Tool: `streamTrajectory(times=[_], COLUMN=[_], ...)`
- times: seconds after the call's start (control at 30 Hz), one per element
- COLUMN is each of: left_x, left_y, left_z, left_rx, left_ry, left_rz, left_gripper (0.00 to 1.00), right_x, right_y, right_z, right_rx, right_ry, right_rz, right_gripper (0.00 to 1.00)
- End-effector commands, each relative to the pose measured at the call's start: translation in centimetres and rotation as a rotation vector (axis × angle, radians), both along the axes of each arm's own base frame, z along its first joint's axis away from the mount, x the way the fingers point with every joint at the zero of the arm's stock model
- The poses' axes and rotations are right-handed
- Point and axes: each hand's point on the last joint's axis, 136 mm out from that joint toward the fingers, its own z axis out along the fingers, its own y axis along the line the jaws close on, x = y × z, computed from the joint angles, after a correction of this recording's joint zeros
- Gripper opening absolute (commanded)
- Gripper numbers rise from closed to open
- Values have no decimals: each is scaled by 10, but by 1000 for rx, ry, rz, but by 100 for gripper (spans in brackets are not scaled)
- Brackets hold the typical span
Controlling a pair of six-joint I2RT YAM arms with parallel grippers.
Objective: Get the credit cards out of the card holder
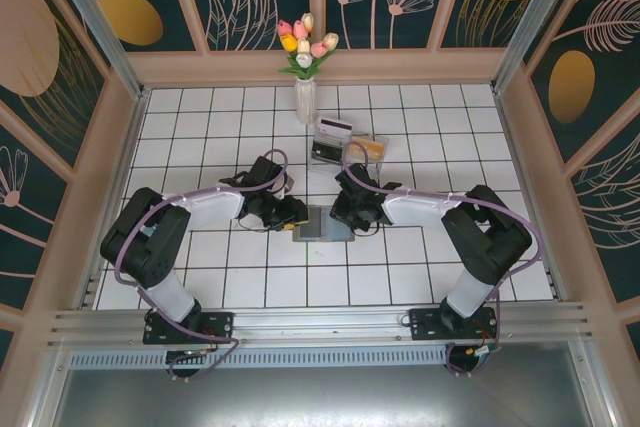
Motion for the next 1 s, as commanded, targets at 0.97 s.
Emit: streamTrajectory(times=[0.97], left_x=[1], left_y=[-3], left_z=[8], left_rx=[19], left_ry=[-39], left_rz=[-50], left_gripper=[35], right_x=[-10], right_y=[-2], right_z=[-13], right_rx=[-43], right_ry=[45], right_rz=[31], right_gripper=[25])
